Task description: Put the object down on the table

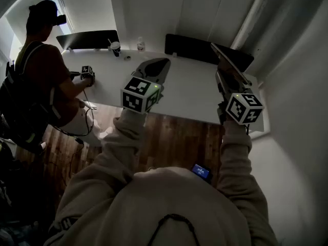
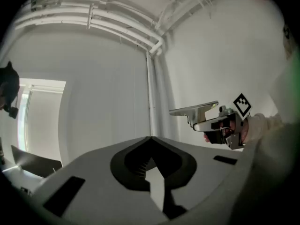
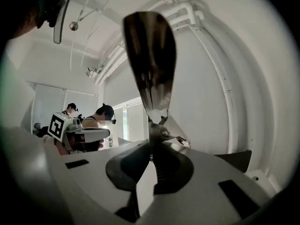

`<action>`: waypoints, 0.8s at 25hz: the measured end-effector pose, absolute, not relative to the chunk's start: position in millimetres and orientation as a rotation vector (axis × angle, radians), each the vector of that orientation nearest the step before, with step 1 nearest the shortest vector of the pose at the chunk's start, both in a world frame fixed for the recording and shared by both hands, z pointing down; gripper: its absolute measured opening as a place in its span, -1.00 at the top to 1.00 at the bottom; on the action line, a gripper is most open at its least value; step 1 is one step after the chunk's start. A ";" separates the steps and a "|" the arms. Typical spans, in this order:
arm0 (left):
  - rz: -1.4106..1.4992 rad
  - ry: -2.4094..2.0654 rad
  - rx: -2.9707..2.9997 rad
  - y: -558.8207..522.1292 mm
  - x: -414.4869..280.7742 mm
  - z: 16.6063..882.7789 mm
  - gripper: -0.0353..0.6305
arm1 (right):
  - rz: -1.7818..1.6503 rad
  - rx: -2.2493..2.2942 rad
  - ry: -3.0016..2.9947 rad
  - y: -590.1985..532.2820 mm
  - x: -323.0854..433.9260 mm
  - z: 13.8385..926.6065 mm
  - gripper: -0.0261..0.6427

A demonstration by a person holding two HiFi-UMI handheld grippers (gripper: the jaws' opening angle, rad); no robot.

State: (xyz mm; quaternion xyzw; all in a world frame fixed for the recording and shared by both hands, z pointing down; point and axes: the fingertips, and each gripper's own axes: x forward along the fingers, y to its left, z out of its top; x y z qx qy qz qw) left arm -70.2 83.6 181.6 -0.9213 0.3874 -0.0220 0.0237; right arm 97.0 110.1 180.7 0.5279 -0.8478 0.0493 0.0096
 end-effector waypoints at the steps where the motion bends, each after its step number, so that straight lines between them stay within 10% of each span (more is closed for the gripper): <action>1: -0.076 1.195 -2.851 85.0 -67.6 183.7 0.88 | 0.156 1.647 -2.648 111.2 96.9 181.7 0.83; 20: -0.097 1.169 -2.945 102.4 -55.8 206.4 0.88 | 0.132 1.643 -2.685 141.3 93.6 172.1 0.83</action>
